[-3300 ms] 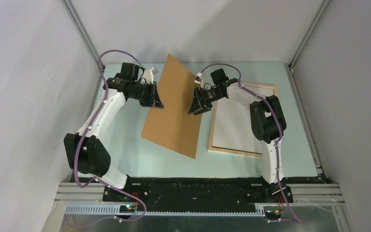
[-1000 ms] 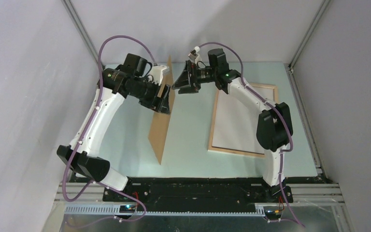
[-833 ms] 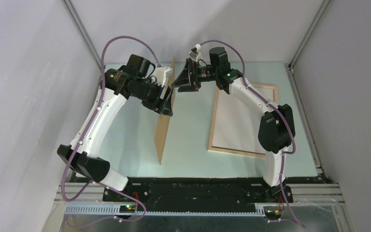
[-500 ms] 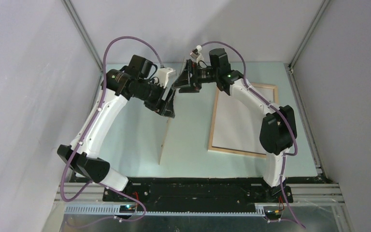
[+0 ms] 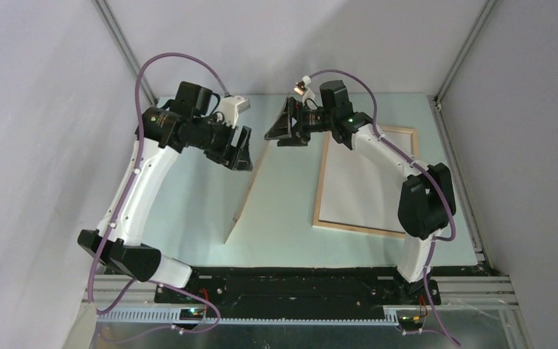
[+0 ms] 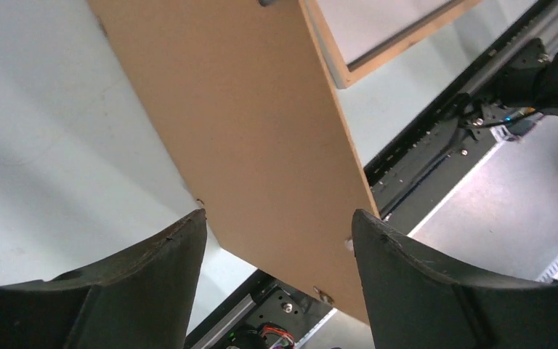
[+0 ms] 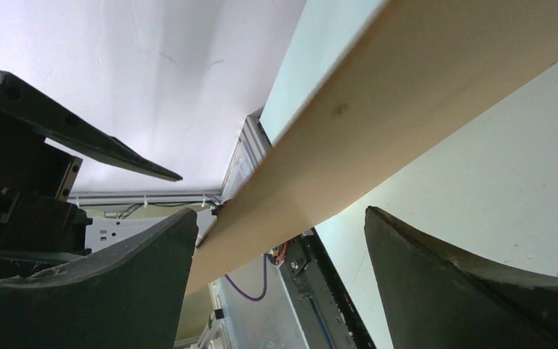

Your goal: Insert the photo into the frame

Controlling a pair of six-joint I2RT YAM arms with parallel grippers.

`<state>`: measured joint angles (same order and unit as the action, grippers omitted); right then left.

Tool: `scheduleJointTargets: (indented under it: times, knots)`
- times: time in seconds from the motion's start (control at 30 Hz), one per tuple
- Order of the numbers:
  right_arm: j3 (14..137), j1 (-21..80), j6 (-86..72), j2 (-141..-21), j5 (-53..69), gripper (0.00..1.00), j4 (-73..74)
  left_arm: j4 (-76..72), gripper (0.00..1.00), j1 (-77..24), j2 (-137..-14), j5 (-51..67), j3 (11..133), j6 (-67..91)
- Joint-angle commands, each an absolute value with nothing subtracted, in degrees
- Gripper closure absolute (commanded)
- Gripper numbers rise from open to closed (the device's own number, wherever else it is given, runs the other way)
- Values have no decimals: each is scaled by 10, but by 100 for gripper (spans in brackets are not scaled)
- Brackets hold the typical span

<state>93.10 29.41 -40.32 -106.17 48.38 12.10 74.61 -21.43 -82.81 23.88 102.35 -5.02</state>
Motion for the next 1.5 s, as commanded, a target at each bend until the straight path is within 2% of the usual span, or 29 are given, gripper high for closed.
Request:
scheduleJointTargets:
  times: [0.0, 0.43, 0.67, 0.77, 1.07, 1.2, 1.37, 1.47]
  knots:
    - [927, 293, -393, -1043, 469, 11, 114, 738, 22, -212, -810, 315, 1011, -66]
    - [896, 294, -391, -1043, 463, 16, 99, 722, 22, -164, -819, 260, 1002, -39]
    - [876, 292, -374, -1061, 438, 41, 98, 702, 22, -107, -830, 259, 979, -36]
    - [874, 287, -366, -1078, 429, 47, 100, 688, 22, -86, -830, 260, 959, -42]
    - [857, 256, -359, -1107, 422, 77, 87, 626, 22, -39, -835, 282, 877, -44]
    - [830, 244, -364, -1086, 418, 98, 73, 589, 21, -20, -833, 288, 846, -45]
    - [770, 231, -388, -1030, 426, 100, 15, 553, 12, -13, -831, 292, 815, -44]
    - [734, 223, -402, -994, 427, 100, -24, 537, 11, -13, -834, 310, 808, -42]
